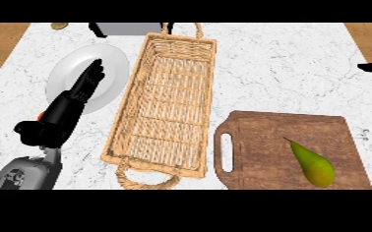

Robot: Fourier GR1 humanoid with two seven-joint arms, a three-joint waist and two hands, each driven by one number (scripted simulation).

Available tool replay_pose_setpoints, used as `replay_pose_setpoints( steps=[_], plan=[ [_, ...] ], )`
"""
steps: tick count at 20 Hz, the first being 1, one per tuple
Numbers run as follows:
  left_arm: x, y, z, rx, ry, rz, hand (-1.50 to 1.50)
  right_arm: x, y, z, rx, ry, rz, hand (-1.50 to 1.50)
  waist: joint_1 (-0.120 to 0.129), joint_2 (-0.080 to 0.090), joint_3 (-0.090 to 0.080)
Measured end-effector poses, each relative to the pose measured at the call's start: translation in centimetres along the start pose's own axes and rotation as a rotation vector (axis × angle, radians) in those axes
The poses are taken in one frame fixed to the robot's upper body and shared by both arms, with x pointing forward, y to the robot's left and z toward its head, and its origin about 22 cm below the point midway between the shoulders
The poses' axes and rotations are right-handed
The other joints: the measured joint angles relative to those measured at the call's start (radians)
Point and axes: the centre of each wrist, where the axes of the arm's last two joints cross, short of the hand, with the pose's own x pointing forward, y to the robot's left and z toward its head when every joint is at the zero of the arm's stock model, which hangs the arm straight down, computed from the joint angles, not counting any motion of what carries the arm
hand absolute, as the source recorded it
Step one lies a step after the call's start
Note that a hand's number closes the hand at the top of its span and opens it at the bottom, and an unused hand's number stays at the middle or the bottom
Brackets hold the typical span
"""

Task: Pick the pear from the cutting board and place it in the basket

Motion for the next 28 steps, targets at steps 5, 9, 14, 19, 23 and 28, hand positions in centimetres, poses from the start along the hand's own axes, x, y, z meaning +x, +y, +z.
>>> replay_pose_setpoints(
  steps=[5, 9, 14, 19, 23, 28],
  plan=[
    [0.1, 0.1, 0.0, 0.002, 0.003, -0.005, 0.00, -1.4, -0.3, 0.3, -0.029, 0.023, -0.007, -1.50, -0.002, 0.000, 0.001],
    [-0.1, -0.7, 0.2, 0.007, 0.005, 0.000, 0.00, -2.4, 1.2, -0.7, -0.039, 0.018, -0.030, -1.50, -0.006, -0.001, 0.001],
    [-0.4, -0.3, -0.1, 0.015, 0.004, -0.002, 0.00, -4.6, 3.7, -2.6, -0.048, 0.007, -0.086, -1.50, -0.007, -0.001, 0.001],
    [-0.3, 0.4, -0.1, 0.011, 0.005, 0.001, 0.00, -6.0, 6.8, -5.1, -0.065, -0.011, -0.122, -1.50, -0.006, -0.001, 0.001],
    [-0.3, 0.5, -0.2, 0.011, 0.010, -0.001, 0.00, -6.1, 9.0, -6.6, -0.075, -0.026, -0.114, -1.50, -0.008, -0.001, 0.001],
    [-0.6, 0.8, 0.0, 0.010, 0.000, 0.001, 0.00, -7.2, 11.3, -8.3, -0.098, -0.021, -0.103, -1.50, -0.006, -0.001, 0.001]
  ],
)
